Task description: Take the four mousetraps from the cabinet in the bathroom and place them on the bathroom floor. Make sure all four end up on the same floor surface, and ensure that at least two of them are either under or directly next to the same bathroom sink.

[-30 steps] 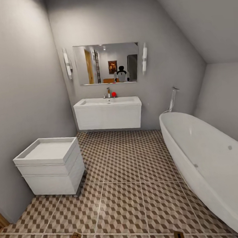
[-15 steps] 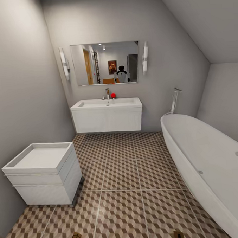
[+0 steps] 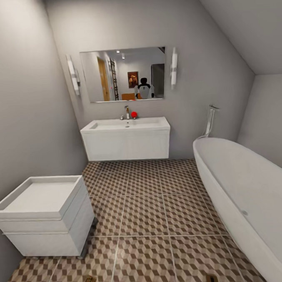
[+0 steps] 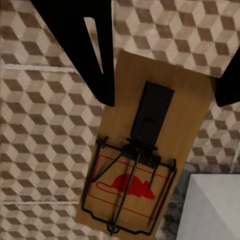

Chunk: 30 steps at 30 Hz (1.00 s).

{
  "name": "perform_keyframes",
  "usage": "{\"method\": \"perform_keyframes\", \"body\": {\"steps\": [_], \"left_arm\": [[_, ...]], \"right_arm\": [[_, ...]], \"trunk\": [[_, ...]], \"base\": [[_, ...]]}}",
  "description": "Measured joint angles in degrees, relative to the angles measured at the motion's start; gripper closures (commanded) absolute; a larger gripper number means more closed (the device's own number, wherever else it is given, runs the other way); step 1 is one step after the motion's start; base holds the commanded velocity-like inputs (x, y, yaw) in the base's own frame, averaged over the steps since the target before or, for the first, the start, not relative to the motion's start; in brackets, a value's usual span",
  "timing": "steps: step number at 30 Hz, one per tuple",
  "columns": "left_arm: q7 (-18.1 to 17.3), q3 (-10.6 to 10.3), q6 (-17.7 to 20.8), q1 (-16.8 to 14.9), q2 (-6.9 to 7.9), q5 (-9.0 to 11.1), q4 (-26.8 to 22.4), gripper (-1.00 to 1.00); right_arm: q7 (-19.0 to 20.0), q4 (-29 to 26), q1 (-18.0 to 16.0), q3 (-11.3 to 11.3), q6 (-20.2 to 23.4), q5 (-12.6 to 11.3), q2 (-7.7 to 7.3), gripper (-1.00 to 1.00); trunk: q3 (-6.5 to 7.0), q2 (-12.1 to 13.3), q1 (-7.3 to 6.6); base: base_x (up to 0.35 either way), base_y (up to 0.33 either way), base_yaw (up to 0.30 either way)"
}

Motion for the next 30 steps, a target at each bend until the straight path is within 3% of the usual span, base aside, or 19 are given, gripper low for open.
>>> {"method": "perform_keyframes", "body": {"steps": [19, 30], "left_arm": [[0.00, 0.00, 0.00, 0.00, 0.00, 0.01, 0.02, 1.00], [0.00, 0.00, 0.01, 0.00, -0.08, 0.01, 0.03, 1.00]], "right_arm": [[0.00, 0.09, 0.00, 0.08, 0.17, 0.00, 0.01, 1.00], [0.00, 0.08, 0.00, 0.08, 0.23, 0.00, 0.01, 1.00]], "trunk": [[0.00, 0.00, 0.00], [0.00, 0.00, 0.00]], "base": [[0.282, -0.001, 0.000], [0.282, -0.112, 0.000]]}}
